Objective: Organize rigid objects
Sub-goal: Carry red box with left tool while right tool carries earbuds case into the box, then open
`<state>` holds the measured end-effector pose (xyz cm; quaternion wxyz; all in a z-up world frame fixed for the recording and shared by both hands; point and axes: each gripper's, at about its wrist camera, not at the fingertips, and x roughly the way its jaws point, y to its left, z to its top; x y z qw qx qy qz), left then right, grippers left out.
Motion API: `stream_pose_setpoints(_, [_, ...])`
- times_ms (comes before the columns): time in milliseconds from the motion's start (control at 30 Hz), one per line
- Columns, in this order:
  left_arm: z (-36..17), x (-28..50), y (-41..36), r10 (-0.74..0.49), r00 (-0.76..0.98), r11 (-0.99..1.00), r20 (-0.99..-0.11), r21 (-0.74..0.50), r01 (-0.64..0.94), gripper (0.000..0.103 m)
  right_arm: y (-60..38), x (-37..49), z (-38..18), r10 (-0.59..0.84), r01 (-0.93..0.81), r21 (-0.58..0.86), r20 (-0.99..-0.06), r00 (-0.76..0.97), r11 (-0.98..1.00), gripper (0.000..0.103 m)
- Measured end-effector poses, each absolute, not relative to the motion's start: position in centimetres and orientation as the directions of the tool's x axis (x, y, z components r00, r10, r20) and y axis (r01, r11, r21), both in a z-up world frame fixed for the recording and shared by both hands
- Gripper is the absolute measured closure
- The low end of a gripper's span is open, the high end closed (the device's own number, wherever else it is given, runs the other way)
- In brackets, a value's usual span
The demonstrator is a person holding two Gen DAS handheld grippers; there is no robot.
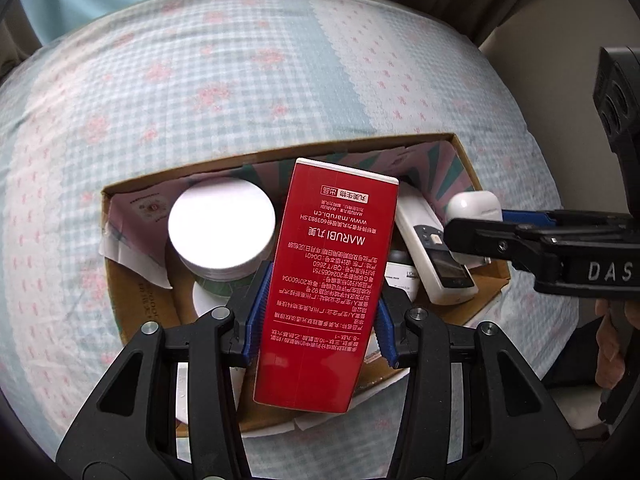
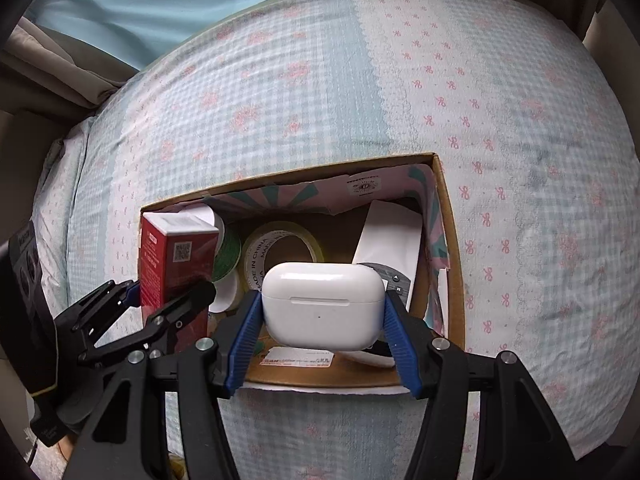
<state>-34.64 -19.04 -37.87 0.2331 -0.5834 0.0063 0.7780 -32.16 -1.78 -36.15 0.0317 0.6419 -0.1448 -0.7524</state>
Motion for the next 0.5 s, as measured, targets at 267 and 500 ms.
stream_pose_setpoints(267, [-40.6, -34.0, -17.6, 0.358, -0.184, -0.867, -0.916, -0.253, -0.429, 0.061, -0.2, -34.4, -39.5, -0.317, -0.263, 0.35, -0.935, -0.16, -0.899, 0.048])
stream_pose_setpoints(500, [-40.8, -33.6, -16.9, 0.353, -0.154, -0.85, -0.923, -0.248, -0.465, 0.04, -0.6, -36.0, -40.7, -0.333, -0.295, 0.366, -0.93, -0.157, -0.882, 0.042])
